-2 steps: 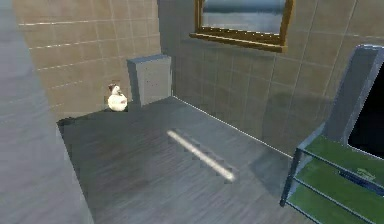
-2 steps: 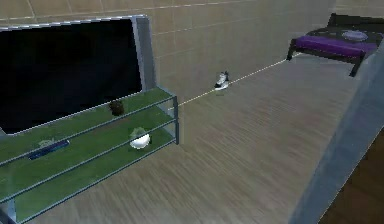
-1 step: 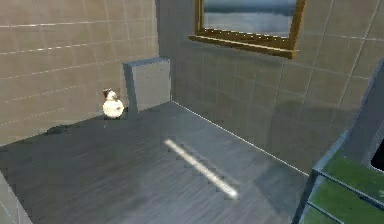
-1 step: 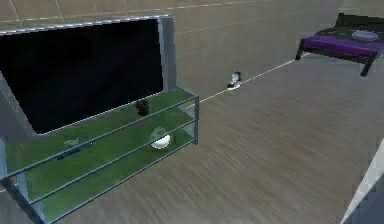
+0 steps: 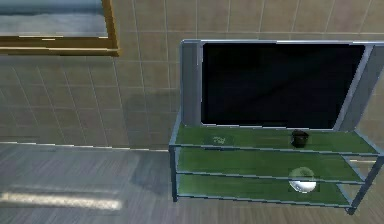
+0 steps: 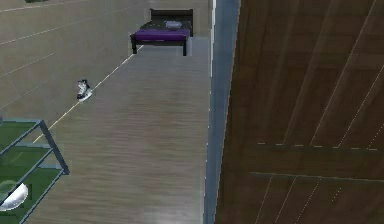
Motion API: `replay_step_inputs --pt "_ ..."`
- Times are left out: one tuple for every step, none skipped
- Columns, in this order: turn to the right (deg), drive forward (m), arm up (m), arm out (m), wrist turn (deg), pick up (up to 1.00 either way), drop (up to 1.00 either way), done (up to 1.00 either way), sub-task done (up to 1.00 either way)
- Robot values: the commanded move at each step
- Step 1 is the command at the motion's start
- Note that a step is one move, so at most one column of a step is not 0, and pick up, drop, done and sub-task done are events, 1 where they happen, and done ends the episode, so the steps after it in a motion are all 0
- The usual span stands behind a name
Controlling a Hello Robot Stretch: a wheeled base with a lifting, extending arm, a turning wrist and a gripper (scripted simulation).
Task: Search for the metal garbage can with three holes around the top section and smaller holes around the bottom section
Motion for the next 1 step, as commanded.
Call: replay_step_inputs --pt "9.0 0.00 0.00 0.00 0.0 0.00 0.00 0.00 0.00"
